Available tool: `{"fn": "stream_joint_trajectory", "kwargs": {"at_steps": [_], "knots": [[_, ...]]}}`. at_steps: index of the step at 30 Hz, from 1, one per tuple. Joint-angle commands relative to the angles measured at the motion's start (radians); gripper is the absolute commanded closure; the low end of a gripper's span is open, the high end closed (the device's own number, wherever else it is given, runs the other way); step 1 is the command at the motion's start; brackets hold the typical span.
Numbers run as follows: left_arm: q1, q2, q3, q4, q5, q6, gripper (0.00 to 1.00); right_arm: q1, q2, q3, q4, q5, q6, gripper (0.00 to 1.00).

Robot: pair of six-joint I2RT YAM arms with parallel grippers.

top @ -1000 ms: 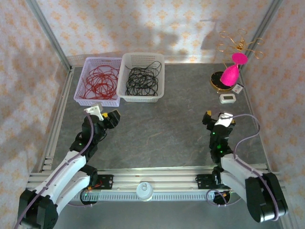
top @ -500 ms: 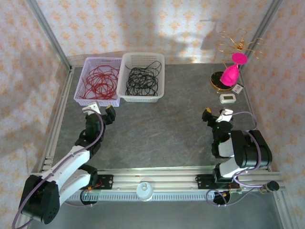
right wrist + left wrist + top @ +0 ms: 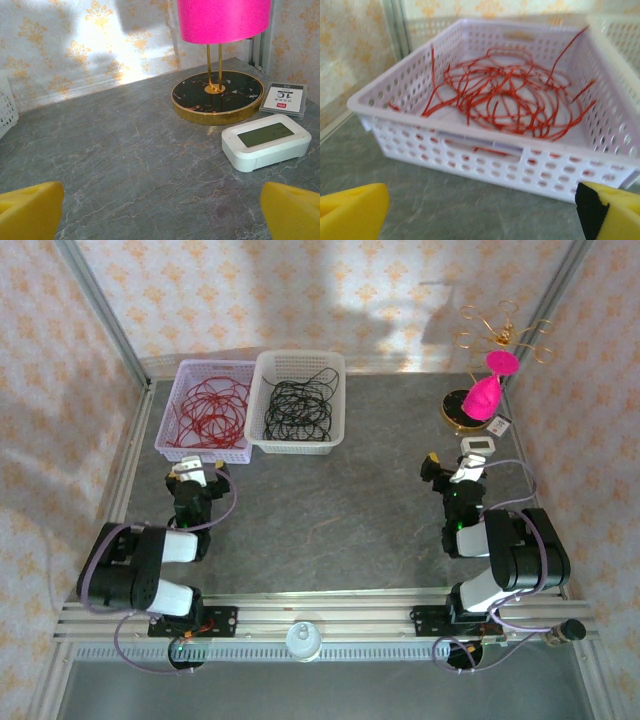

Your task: Untangle the cables

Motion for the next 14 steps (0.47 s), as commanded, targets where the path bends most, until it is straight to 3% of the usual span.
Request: {"fn": "stream_joint_trajectory", "kwargs": {"at_steps": [1, 2, 3, 5, 7, 14], "knots": [[0.057, 0.084, -0.058, 0.345, 0.111, -0.032, 0.01, 0.001, 0.004, 0.006, 0.004, 0.025, -0.016, 0.0], [0.063, 0.038, -0.03, 0.202, 0.121, -0.039, 0.01, 0.001, 0.003, 0.007, 0.002, 0.026, -0.017, 0.0], [0.062, 0.05, -0.014, 0.189, 0.118, -0.034, 0.01, 0.002, 0.004, 0.008, 0.001, 0.025, -0.017, 0.0], [0.062, 0.084, -0.022, 0.266, 0.136, -0.028, 0.01, 0.002, 0.004, 0.008, 0.0, 0.024, -0.017, 0.0], [0.062, 0.061, -0.002, 0.188, 0.134, -0.027, 0.01, 0.003, 0.008, 0.014, -0.005, 0.025, -0.017, 0.0], [0.055, 0.071, -0.005, 0.214, 0.125, -0.02, 0.01, 0.001, 0.003, 0.009, -0.003, 0.02, -0.018, 0.0]]}}
